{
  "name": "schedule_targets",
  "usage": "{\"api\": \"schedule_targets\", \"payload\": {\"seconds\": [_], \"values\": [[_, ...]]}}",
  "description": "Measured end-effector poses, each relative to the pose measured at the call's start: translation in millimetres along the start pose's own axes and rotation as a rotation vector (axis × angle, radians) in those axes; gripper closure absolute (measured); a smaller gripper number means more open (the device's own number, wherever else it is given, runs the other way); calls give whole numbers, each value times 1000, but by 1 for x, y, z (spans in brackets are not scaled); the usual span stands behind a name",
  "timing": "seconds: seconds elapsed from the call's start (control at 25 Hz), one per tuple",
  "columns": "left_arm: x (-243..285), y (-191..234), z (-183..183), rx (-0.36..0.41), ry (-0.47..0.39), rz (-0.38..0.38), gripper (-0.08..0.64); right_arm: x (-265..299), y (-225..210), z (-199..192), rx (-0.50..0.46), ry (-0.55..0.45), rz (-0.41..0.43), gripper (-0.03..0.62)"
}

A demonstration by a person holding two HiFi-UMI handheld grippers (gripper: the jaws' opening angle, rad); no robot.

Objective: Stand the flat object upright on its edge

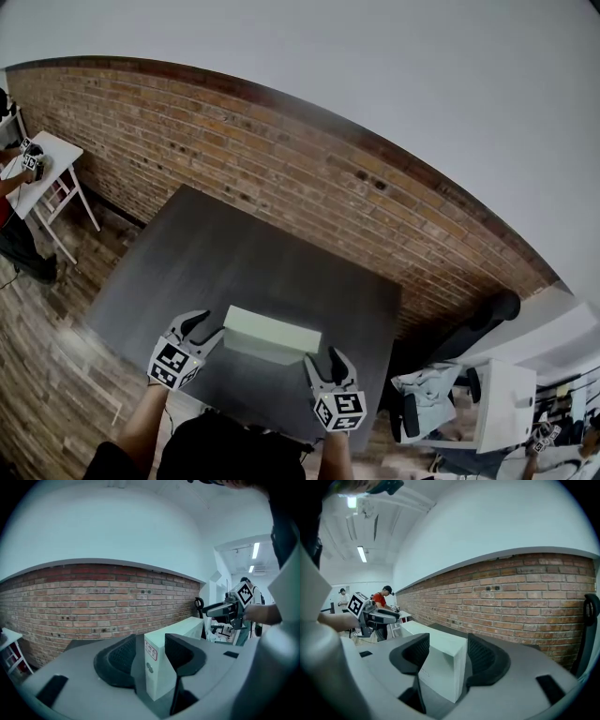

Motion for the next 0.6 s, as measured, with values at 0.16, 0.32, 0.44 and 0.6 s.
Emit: {"api": "schedule_targets", "payload": {"seconds": [0.16,0.32,0.44,0.6], "values": [[-15,-6,2,3,-49,55,371,-15,8,2,-10,-73,-30,434],[-18,-32,-5,50,-58,60,449,-27,24,-6,36,-125,-47,509],[-20,-52,-9,12,-105,87,488,-32,37,-15,66,-126,-50,531],[-19,-73,-20,-40,-137,134,511,-35,51,-26,67,-120,-72,557]]}}
Point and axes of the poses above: the fingertips, and each gripper's own axes: x forward along the fingers, y to its left, z out of its top, the point moved 6 cm from there along -x, backward along the fingers
